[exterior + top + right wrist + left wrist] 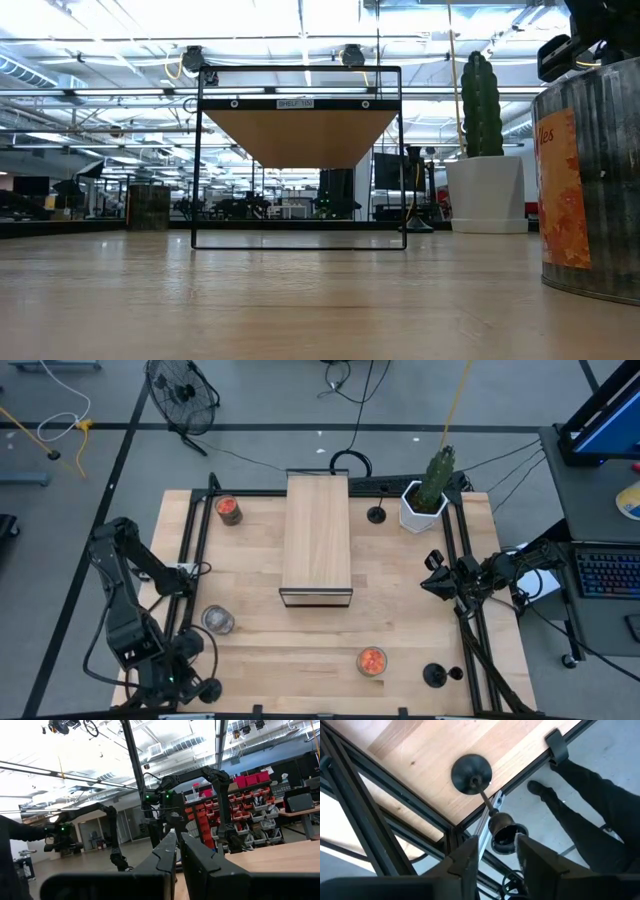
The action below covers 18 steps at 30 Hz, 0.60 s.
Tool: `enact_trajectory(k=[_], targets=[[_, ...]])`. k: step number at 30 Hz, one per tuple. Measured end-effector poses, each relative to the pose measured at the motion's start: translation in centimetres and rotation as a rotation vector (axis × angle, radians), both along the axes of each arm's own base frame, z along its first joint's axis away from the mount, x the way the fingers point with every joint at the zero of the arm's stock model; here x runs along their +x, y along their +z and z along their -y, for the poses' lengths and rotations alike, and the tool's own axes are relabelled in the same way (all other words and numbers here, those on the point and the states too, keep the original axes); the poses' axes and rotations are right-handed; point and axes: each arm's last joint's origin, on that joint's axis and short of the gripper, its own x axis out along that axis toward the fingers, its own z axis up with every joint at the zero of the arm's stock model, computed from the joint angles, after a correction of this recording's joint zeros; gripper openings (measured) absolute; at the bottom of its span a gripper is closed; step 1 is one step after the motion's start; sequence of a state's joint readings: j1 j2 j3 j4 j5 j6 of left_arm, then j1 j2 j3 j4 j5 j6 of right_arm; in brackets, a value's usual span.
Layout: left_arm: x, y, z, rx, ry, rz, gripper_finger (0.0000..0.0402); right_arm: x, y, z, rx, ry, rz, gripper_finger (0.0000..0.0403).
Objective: Pick & Place candle stick holders
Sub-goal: Put the bottom left black candle holder on the shelf
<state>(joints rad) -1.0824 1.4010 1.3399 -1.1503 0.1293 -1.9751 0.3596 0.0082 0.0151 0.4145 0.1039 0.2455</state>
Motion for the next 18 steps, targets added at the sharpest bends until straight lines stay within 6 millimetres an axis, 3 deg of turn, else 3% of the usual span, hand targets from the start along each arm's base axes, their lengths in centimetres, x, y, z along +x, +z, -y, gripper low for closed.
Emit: enact_trajectory(k=[5,18], targets=[[-0.05,0.00,0.02,-0.004,-0.007,-0.007,0.0173,0.00,-0.02,0.00,0.000,0.000,-0.001,0.0018],[-0.72,-0.93,0.15,0.031,0.013,-0.027,0.0153,0.00,-0.01,0.00,0.000,0.000,0.000,0.0018]])
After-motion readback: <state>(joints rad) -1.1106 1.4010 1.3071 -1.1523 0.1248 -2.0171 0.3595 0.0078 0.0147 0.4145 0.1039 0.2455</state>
